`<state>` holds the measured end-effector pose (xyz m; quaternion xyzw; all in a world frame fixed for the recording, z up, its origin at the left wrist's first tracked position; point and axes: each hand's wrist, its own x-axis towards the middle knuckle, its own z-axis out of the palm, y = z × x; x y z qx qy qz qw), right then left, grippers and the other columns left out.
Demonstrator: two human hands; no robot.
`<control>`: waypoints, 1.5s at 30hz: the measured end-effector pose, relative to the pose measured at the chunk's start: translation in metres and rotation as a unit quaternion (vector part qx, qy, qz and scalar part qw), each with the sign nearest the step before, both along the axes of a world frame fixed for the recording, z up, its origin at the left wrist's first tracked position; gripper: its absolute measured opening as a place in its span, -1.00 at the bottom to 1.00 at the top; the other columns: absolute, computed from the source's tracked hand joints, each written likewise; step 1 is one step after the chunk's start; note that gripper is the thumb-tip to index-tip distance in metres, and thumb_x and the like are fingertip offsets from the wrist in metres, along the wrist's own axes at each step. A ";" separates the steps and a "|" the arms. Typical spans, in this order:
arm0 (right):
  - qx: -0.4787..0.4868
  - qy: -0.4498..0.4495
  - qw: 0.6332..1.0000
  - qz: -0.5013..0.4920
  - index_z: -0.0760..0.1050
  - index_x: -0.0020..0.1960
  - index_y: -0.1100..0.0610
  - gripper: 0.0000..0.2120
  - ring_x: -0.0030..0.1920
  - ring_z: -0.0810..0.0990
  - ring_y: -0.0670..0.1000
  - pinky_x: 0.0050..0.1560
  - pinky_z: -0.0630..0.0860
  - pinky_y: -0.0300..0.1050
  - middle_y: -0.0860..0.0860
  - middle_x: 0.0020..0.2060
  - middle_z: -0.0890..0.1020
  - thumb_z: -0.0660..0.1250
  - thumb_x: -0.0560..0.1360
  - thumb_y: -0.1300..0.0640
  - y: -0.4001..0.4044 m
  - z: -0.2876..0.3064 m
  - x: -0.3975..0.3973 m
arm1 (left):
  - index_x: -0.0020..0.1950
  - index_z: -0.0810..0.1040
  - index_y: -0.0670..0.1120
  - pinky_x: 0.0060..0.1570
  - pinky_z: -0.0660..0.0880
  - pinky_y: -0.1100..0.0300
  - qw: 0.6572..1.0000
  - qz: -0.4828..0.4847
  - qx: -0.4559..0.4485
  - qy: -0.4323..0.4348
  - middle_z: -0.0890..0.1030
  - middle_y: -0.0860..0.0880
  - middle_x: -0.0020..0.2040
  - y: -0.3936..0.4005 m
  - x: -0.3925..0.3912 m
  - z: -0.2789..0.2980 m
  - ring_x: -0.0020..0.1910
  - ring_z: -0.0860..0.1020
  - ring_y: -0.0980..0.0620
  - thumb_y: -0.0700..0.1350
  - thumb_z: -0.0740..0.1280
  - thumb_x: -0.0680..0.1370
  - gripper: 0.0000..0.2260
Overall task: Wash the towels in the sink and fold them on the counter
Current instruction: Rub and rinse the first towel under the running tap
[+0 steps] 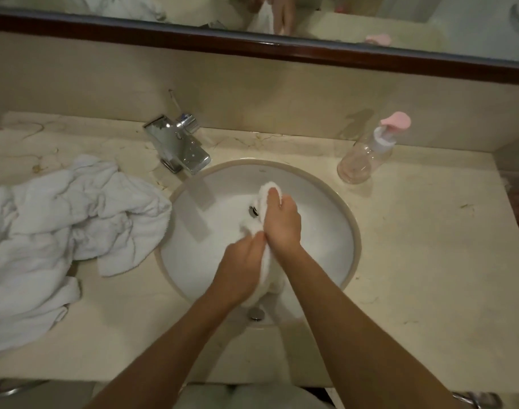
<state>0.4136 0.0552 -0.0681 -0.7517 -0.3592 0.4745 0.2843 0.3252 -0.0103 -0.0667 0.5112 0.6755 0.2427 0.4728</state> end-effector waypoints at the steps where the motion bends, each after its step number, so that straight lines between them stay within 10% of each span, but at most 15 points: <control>1: -0.018 0.023 1.000 -0.006 0.51 0.23 0.16 -0.51 0.14 0.60 0.15 0.21 0.52 0.12 0.10 0.09 0.62 0.07 0.63 -0.21 0.008 0.000 0.005 | -0.05 0.57 -0.18 -0.14 0.40 0.17 0.999 -0.028 0.022 0.025 0.61 -0.11 -0.21 -0.006 0.000 0.001 -0.15 0.58 -0.09 0.04 0.07 0.69 -0.60; 4: -0.001 0.172 0.985 -0.019 0.54 0.21 0.16 -0.55 0.07 0.64 0.07 0.13 0.57 0.10 0.16 0.09 0.66 0.18 0.62 -0.19 0.004 0.005 0.016 | -0.26 0.42 -0.04 -0.22 0.40 0.15 0.997 -0.027 0.052 0.056 0.50 0.07 -0.35 0.003 -0.021 -0.011 -0.32 0.48 0.08 0.01 0.19 0.58 -0.76; 6: -0.031 0.404 0.905 -0.132 0.59 0.25 0.12 -0.49 0.18 0.64 0.15 0.22 0.55 0.13 0.17 0.17 0.67 0.19 0.60 -0.26 -0.009 0.008 0.029 | -0.36 0.36 0.01 -0.25 0.35 0.15 0.994 0.092 -0.001 -0.062 0.42 0.10 -0.41 0.011 -0.033 -0.017 -0.36 0.41 0.10 -0.04 0.24 0.45 -0.81; 9: -0.075 0.571 0.776 -0.256 0.56 0.32 0.17 -0.49 0.32 0.54 0.23 0.40 0.38 0.15 0.21 0.25 0.62 0.18 0.63 -0.20 -0.030 -0.003 0.051 | 0.08 0.62 -0.16 0.19 0.47 -0.06 0.843 0.214 -0.109 -0.481 0.65 -0.15 0.04 0.017 -0.039 -0.011 0.11 0.58 -0.16 -0.09 0.21 0.57 -0.75; 11: -0.101 0.570 0.762 -0.292 0.54 0.32 0.23 -0.57 0.29 0.56 0.21 0.45 0.32 0.08 0.24 0.21 0.62 0.18 0.67 -0.06 -0.041 -0.010 0.057 | 0.32 0.55 -0.21 0.26 0.50 -0.05 0.783 0.228 -0.149 -0.558 0.62 -0.19 0.22 0.022 -0.045 -0.012 0.22 0.59 -0.14 0.07 0.13 0.65 -0.56; 14: -0.081 0.522 0.794 -0.300 0.58 0.24 0.28 -0.62 0.23 0.61 0.21 0.37 0.43 0.09 0.24 0.15 0.66 0.20 0.66 0.01 -0.055 -0.010 0.062 | 0.34 0.55 -0.14 0.14 0.54 0.02 0.811 0.302 -0.150 -0.478 0.63 -0.16 0.24 0.031 -0.048 -0.029 0.17 0.64 -0.07 0.09 0.23 0.64 -0.60; 19: 0.007 0.244 0.954 -0.173 0.47 0.02 0.11 -0.93 -0.20 0.56 0.02 -0.18 0.51 -0.06 0.02 -0.17 0.57 0.21 0.62 0.22 -0.060 0.009 0.044 | 0.33 0.48 -0.26 -0.02 0.64 -0.02 0.827 0.285 -0.145 -0.463 0.61 -0.27 0.20 0.033 -0.039 -0.020 0.10 0.62 -0.22 -0.42 0.05 0.51 -0.56; 22: 0.089 0.069 0.993 -0.036 0.38 -0.01 0.07 -0.93 -0.19 0.54 -0.03 -0.16 0.47 -0.16 -0.02 -0.17 0.54 0.21 0.64 0.12 -0.057 0.011 0.005 | 0.17 0.59 -0.20 -0.11 0.59 0.08 0.875 0.229 -0.175 -0.389 0.67 -0.17 -0.02 0.020 0.002 0.010 -0.07 0.64 -0.13 -0.17 0.10 0.55 -0.66; 24: 0.135 -0.024 0.990 0.040 0.35 -0.02 0.07 -0.86 -0.18 0.57 -0.01 -0.16 0.50 -0.11 0.01 -0.17 0.56 0.19 0.66 0.02 -0.050 0.002 -0.007 | 0.04 0.63 0.03 -0.09 0.53 0.19 0.948 0.196 -0.101 -0.229 0.68 0.08 -0.11 0.011 0.022 0.016 -0.09 0.63 0.12 0.13 0.15 0.63 -0.69; 27: 0.081 0.074 0.994 -0.022 0.37 -0.07 0.06 -0.79 -0.23 0.54 -0.10 -0.16 0.50 -0.16 -0.01 -0.22 0.54 0.15 0.69 0.00 -0.026 -0.001 -0.002 | -0.07 0.55 0.24 -0.11 0.42 0.47 0.978 0.147 -0.019 -0.145 0.61 0.26 -0.18 0.013 0.016 0.013 -0.14 0.53 0.44 0.14 0.03 0.69 -0.69; 32: 0.115 0.035 0.992 0.024 0.51 0.06 0.23 -0.65 -0.02 0.61 0.14 0.09 0.53 0.11 0.13 -0.08 0.63 0.12 0.67 -0.03 -0.037 0.014 -0.041 | 0.05 0.58 -0.11 -0.13 0.56 0.28 0.932 0.233 -0.071 -0.268 0.67 0.06 -0.23 0.046 -0.012 0.003 -0.15 0.61 0.07 -0.04 0.08 0.72 -0.69; 38: 0.094 0.001 0.995 -0.042 0.49 0.29 0.13 -0.63 0.11 0.60 0.06 0.20 0.54 -0.01 0.07 0.12 0.63 0.03 0.71 -0.03 0.006 0.023 -0.015 | 0.13 0.59 0.06 0.11 0.48 0.18 0.993 0.101 0.000 -0.058 0.64 0.08 0.01 0.052 -0.011 0.023 0.04 0.59 0.09 0.15 0.00 0.69 -0.61; 42: 0.166 -0.053 0.984 0.038 0.49 0.15 0.23 -0.65 0.02 0.59 0.13 0.10 0.50 0.06 0.15 0.01 0.64 0.08 0.70 -0.02 0.002 0.029 -0.038 | 0.03 0.60 -0.05 -0.18 0.47 0.45 0.993 0.107 -0.019 -0.034 0.67 -0.05 0.00 0.072 -0.017 0.020 -0.07 0.61 0.05 0.04 0.09 0.70 -0.67; 45: 0.184 -0.012 0.982 -0.044 0.43 -0.07 0.13 -0.74 -0.15 0.52 0.03 -0.05 0.44 -0.04 0.03 -0.18 0.55 0.12 0.70 0.02 0.036 0.024 -0.013 | 0.32 0.55 0.03 0.27 0.45 0.14 0.992 0.051 0.005 -0.119 0.62 0.09 0.23 0.059 -0.016 0.032 0.21 0.55 0.13 0.14 0.04 0.69 -0.61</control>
